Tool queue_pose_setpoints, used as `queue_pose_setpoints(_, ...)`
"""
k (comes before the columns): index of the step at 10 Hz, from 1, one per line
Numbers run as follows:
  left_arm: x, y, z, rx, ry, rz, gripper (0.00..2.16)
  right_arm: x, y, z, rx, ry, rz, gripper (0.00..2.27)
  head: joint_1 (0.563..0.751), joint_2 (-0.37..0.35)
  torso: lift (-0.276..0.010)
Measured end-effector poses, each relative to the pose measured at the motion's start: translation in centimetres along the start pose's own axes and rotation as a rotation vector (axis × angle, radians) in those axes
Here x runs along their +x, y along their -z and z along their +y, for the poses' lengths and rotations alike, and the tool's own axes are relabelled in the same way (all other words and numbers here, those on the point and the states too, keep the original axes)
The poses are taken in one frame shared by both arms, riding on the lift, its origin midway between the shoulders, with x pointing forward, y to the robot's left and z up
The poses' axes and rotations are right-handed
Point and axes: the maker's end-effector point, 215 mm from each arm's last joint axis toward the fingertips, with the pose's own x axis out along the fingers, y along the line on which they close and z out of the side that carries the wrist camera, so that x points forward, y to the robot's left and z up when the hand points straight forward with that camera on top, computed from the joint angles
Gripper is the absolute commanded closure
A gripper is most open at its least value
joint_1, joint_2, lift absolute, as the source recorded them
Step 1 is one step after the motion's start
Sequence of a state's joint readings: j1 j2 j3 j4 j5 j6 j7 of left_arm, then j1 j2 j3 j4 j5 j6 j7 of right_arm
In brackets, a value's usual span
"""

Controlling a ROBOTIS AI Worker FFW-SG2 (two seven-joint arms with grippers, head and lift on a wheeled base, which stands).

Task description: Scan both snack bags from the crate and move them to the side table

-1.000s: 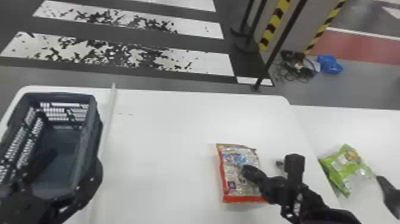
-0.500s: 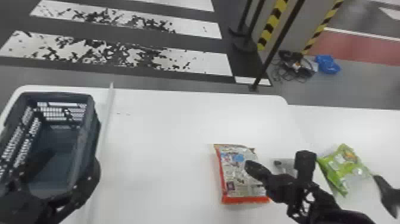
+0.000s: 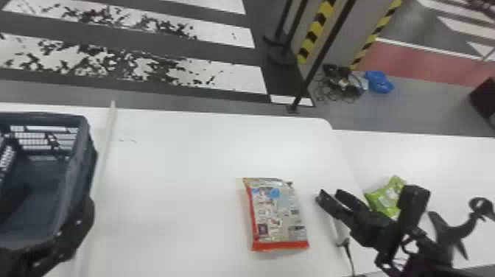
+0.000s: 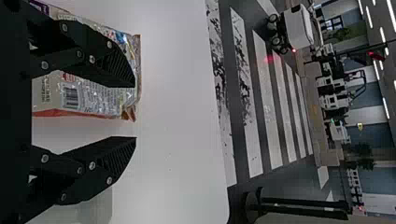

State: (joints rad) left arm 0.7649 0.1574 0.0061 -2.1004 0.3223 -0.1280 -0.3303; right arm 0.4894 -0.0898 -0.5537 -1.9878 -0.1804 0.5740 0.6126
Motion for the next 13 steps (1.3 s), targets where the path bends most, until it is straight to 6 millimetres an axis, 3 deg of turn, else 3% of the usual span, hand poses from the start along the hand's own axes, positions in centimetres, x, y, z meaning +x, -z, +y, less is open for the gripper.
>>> queue_pose_setpoints(2, 0.2, 0.3, 0.2, -0.008, 0.007, -0.002, 0.07, -1.5, 1.8, -2.2, 0.018, 0.041, 0.026, 0.04, 0.695, -0.35, -0.029)
queue_pose_setpoints(4, 0.2, 0.5, 0.2, -0.008, 0.015, -0.015, 0.07, -1.9, 4.0, -3.2, 0.021, 0.066, 0.061, 0.06, 0.695, -0.35, -0.029)
queue_pose_setpoints(7, -0.2, 0.7, 0.4, -0.012, 0.018, -0.024, 0.07, 0.6, 6.7, -5.1, -0.026, 0.087, 0.106, 0.07, 0.695, -0.35, -0.029)
queue_pose_setpoints(10, -0.7, 0.6, 0.5, -0.01, 0.012, -0.029, 0.07, 2.8, 7.0, -8.4, -0.066, 0.103, 0.113, 0.07, 0.695, -0.35, -0.029)
queue_pose_setpoints(13, -0.9, 0.4, 0.4, -0.007, 0.011, -0.03, 0.07, 3.3, 7.0, -11.2, -0.096, 0.113, 0.111, 0.07, 0.695, -0.35, -0.029)
